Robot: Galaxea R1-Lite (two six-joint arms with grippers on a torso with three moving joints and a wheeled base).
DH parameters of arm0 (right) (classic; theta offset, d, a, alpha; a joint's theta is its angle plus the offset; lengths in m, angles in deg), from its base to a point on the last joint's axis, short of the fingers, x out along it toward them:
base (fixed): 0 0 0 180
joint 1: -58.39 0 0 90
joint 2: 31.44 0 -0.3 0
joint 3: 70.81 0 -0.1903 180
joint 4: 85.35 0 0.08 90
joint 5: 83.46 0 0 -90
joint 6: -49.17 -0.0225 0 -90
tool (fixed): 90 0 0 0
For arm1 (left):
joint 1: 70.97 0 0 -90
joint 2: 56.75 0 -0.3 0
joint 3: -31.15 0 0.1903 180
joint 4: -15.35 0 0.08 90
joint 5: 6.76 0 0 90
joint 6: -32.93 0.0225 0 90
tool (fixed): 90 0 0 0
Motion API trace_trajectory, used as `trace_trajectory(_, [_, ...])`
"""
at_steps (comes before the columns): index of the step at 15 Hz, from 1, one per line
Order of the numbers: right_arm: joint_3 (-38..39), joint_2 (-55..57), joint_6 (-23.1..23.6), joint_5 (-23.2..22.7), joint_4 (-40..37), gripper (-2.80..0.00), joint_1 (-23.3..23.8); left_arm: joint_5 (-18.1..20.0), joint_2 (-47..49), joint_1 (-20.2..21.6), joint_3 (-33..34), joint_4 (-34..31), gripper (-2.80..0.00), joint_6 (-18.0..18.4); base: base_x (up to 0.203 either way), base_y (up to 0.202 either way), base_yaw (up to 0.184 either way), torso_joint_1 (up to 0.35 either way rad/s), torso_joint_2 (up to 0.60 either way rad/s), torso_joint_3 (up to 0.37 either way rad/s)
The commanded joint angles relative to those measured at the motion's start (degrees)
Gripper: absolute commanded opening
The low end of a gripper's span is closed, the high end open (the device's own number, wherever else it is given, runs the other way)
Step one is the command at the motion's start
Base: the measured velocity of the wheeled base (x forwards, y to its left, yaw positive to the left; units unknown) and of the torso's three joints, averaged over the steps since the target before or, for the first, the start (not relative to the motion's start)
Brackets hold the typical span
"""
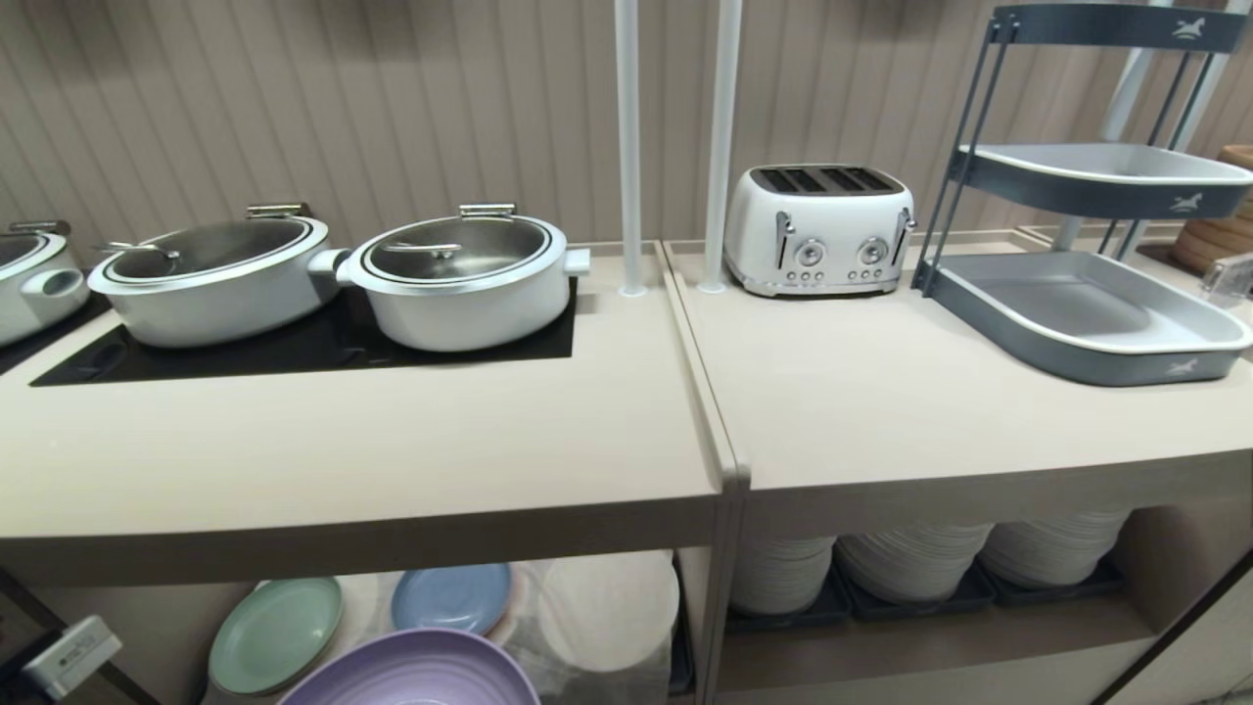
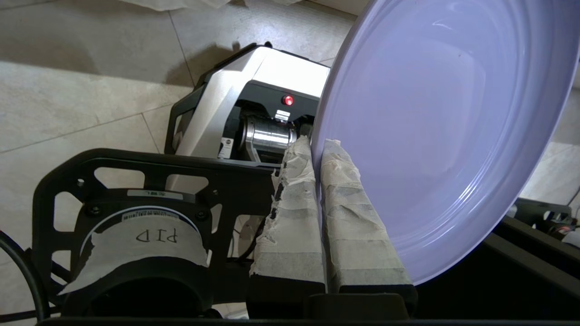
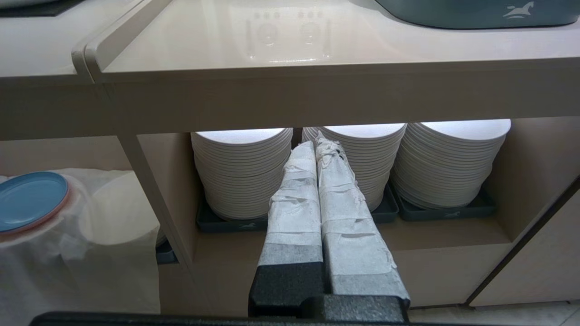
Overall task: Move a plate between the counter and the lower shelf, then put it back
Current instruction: Put the plate in the cupboard
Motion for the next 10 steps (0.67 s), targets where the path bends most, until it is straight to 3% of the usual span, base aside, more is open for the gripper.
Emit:
trace_trajectory(1, [0.0,0.0,0.0,0.0,0.0,-2.80,0.0,0.0,-0.1,0.0,0.0,-0.2,-2.80,-0.6,0.000,0.000,0.000,-0.161,0.35,0.190])
trace_trajectory(10, [0.0,0.0,0.0,0.0,0.0,-2.80,0.0,0.0,-0.2,0.0,0.1,-0.2,-2.80,-0.8,0.000,0.000,0.000,-0.206,0.45,0.243])
